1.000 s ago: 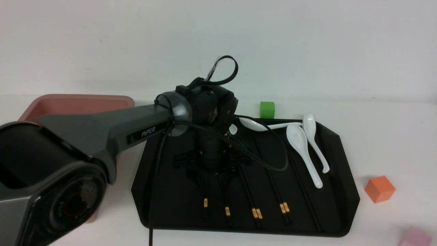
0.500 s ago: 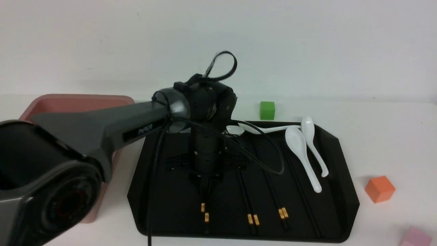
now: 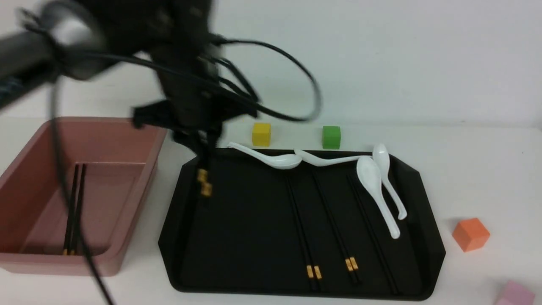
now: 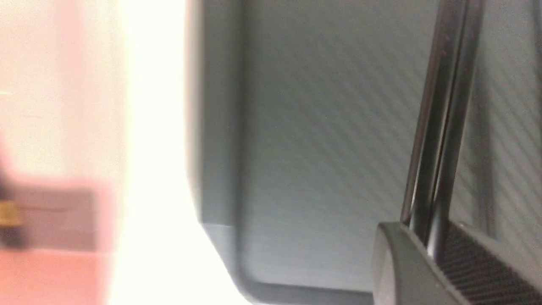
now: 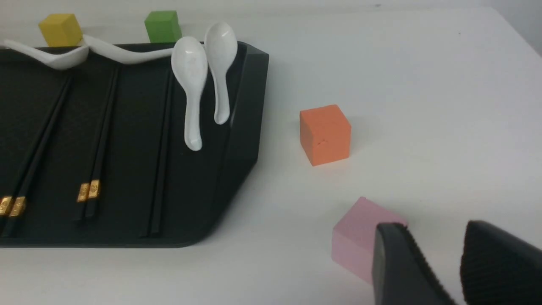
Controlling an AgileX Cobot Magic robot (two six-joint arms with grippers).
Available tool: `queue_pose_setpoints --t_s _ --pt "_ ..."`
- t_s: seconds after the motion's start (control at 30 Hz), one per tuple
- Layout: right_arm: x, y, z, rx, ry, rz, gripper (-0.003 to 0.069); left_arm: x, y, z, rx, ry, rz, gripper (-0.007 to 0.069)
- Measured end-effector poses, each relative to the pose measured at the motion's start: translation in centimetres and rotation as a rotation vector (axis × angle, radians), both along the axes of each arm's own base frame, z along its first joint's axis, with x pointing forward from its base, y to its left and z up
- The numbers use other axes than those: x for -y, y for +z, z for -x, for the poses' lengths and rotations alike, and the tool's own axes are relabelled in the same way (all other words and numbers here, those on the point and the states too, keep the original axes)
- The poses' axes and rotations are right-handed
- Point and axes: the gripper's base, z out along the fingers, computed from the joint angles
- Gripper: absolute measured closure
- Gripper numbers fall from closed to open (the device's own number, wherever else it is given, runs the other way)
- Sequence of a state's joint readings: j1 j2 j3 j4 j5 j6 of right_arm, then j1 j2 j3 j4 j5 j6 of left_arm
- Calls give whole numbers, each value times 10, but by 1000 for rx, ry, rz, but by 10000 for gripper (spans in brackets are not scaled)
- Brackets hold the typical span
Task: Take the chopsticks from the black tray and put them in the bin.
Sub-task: Use the left arm to put the chopsticks into the lunch box
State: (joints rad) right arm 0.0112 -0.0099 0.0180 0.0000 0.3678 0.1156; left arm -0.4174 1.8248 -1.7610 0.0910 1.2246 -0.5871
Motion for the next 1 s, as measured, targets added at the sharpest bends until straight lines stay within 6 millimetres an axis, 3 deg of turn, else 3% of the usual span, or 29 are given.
queue_pose_setpoints --t_s 0.1,0.2,0.27,0.4,0.67,0.83,0.9,1.0 --pt "0 0 0 0 0 0 417 -43 -1 -5 -21 66 -6 511" --pt "0 0 0 0 0 0 417 -102 -19 -11 -93 170 -22 511" --pt "0 0 0 0 0 0 417 -127 -32 -13 -126 218 -28 511" --pt "0 0 0 0 0 0 417 -154 -50 -23 -130 282 -26 511" --pt "0 0 0 0 0 0 417 -164 -87 -43 -146 296 -37 473" --pt "0 0 0 0 0 0 417 -164 -93 -45 -160 273 -52 328" --pt "0 0 0 0 0 0 417 -164 -92 -44 -174 248 -63 319" --pt "0 0 0 0 0 0 417 -164 -84 -41 -209 209 -75 410"
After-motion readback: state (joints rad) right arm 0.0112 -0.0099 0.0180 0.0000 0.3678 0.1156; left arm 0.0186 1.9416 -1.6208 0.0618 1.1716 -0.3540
